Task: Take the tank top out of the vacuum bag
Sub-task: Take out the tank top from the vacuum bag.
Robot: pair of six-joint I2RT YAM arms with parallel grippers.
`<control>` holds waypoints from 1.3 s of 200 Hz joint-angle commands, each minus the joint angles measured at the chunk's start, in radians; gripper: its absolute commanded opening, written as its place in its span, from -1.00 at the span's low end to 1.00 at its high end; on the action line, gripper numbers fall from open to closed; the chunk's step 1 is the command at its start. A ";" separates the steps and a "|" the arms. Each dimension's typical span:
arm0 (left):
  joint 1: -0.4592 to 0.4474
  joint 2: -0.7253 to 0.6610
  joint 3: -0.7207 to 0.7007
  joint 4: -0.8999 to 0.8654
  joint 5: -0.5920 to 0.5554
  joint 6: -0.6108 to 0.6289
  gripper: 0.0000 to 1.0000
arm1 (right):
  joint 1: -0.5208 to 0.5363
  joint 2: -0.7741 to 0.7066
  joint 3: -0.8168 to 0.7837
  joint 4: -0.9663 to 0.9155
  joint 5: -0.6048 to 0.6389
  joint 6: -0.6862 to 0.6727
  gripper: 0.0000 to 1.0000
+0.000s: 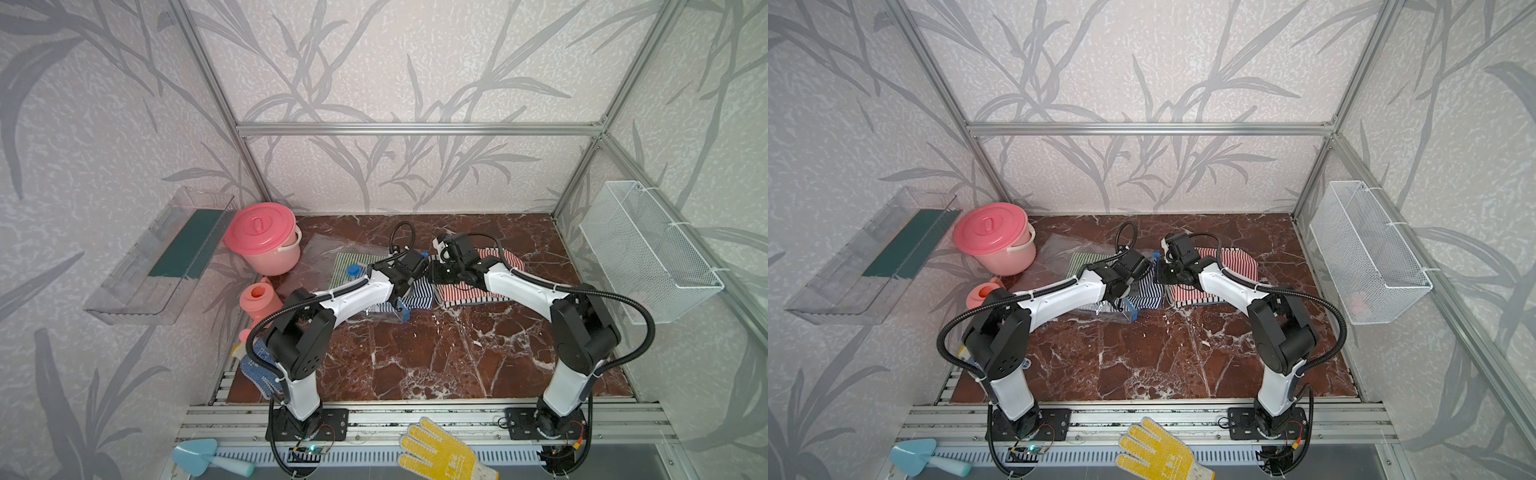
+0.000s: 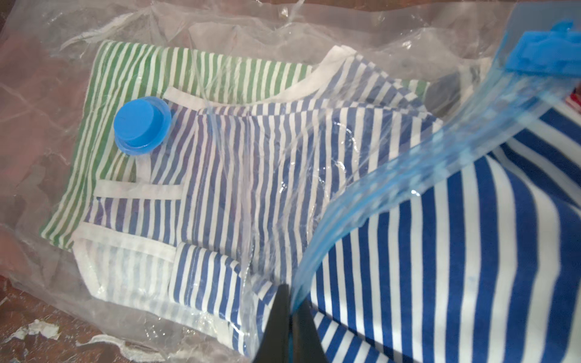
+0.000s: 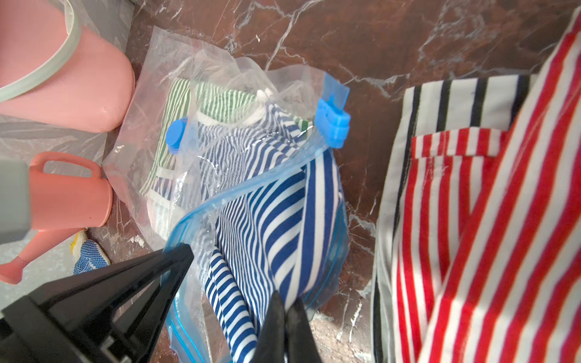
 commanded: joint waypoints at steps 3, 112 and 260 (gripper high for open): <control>0.012 0.025 0.045 -0.036 -0.048 -0.017 -1.00 | -0.024 -0.023 0.041 -0.036 -0.005 -0.024 -1.00; 0.056 0.133 0.197 -0.094 -0.015 -0.045 -1.00 | -0.036 -0.056 0.055 -0.085 -0.014 -0.052 -1.00; 0.091 0.133 0.164 -0.097 -0.005 -0.038 -1.00 | -0.131 -0.121 0.049 -0.092 -0.001 -0.079 -1.00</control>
